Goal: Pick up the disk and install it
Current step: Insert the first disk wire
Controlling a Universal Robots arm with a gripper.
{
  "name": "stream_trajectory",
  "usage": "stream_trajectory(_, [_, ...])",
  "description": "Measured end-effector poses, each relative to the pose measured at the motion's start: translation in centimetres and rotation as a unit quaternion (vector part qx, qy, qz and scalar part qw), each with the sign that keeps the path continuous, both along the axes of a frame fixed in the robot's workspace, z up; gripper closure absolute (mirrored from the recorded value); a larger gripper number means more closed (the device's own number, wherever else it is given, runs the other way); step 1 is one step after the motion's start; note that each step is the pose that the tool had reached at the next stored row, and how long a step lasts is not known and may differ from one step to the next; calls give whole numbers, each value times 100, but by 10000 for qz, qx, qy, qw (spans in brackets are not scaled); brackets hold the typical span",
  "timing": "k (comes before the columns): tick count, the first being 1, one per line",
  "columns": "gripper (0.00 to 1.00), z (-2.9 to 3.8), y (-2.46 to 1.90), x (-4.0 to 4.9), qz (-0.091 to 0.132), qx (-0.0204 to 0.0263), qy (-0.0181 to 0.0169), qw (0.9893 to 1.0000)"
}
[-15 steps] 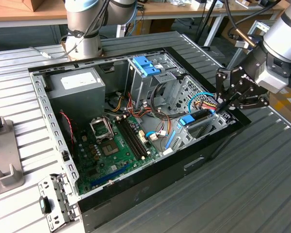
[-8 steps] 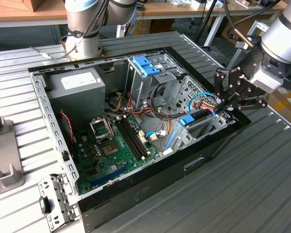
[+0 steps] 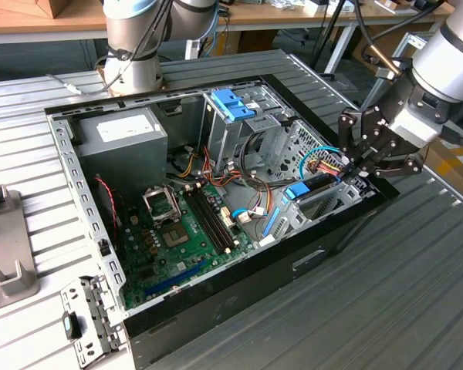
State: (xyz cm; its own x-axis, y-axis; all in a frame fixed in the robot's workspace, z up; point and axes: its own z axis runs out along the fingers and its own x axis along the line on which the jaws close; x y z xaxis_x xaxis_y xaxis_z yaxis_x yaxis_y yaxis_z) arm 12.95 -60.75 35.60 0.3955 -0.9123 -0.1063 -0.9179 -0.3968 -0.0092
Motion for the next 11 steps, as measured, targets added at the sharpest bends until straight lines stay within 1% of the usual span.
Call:
stream_trajectory(5, [82, -10, 3, -30, -280, 0, 0, 9996])
stream_trajectory(7, [82, -14, 4, -38, -383, 0, 0, 9993])
stream_trajectory(9, [82, -16, 6, -52, -517, -1, 0, 9987])
stream_trajectory(11, [82, -16, 11, -62, -606, -1, 0, 9982])
